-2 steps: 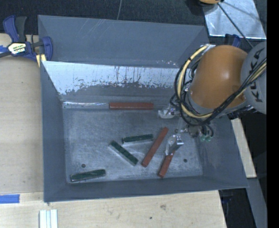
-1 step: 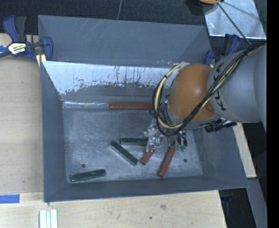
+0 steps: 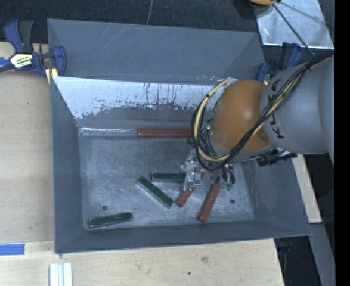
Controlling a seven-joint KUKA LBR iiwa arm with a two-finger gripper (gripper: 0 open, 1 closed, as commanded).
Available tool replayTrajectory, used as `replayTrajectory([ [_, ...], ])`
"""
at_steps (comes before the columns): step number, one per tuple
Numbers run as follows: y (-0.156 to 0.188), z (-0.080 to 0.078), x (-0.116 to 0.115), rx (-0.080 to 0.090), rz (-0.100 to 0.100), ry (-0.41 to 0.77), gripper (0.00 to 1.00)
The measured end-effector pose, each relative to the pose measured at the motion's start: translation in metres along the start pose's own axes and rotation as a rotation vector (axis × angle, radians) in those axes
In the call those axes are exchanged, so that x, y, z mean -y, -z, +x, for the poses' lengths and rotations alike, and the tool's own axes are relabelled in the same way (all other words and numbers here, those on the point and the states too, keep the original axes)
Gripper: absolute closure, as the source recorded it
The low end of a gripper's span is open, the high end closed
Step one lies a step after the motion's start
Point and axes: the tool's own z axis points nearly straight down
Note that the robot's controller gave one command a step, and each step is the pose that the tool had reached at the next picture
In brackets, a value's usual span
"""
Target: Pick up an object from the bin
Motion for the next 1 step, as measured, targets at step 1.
replayTrajectory([
  [1, 0.1945, 0.0006, 0.0060, 0.004, 0.004, 0.061, 1.00],
])
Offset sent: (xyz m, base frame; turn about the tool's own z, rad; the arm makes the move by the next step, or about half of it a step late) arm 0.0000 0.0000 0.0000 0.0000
